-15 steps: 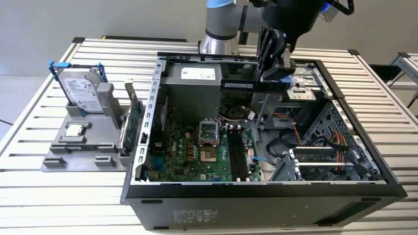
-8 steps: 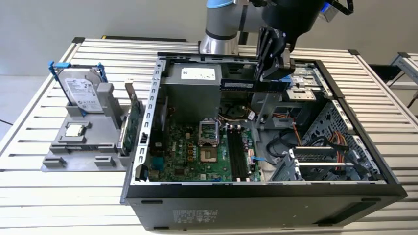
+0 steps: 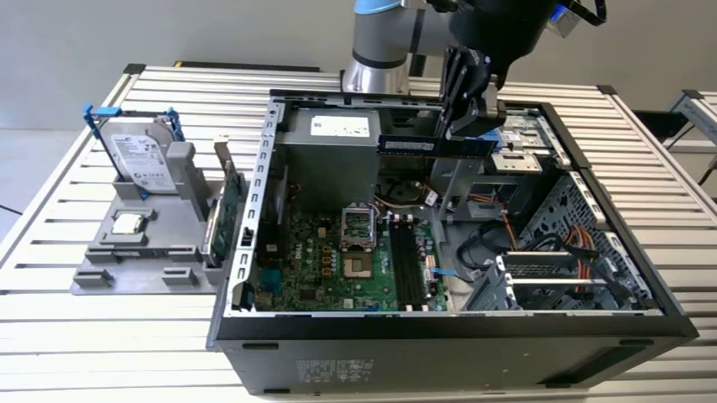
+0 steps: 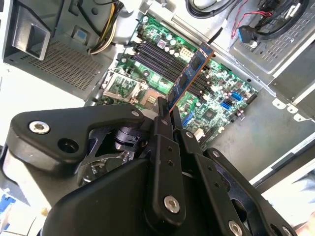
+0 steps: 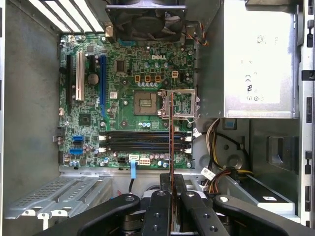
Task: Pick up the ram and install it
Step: 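Insert the ram into the slot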
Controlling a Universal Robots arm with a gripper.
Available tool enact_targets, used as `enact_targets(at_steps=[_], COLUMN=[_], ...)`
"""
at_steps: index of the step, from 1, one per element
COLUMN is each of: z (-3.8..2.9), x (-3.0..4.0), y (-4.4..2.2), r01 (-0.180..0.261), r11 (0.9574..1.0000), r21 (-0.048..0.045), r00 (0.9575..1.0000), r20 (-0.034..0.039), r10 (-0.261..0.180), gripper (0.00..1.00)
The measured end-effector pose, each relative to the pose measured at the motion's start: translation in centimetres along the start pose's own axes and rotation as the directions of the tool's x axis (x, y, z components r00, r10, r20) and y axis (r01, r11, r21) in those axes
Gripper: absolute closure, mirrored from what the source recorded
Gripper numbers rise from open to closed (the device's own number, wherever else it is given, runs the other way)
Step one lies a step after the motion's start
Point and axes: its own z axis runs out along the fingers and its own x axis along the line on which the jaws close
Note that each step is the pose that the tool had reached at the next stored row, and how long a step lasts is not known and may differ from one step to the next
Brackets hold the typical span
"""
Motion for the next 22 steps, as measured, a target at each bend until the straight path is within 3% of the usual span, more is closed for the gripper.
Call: enact_targets(at_steps=[8, 16, 22], z=[0.00, 0.01, 0.01], x=[-0.02, -0.01, -0.01], y=[0.00, 0.00, 0.00], r01=[-0.003, -0.060, -0.108], r11=[1.0000, 0.9982, 0.9942], r21=[0.0000, -0.0006, -0.0013], r00=[1.0000, 0.9982, 0.9941], r20=[0.0003, 0.0040, 0.0072], r10=[0.003, 0.060, 0.108], gripper=[1.00, 1.00, 1.00])
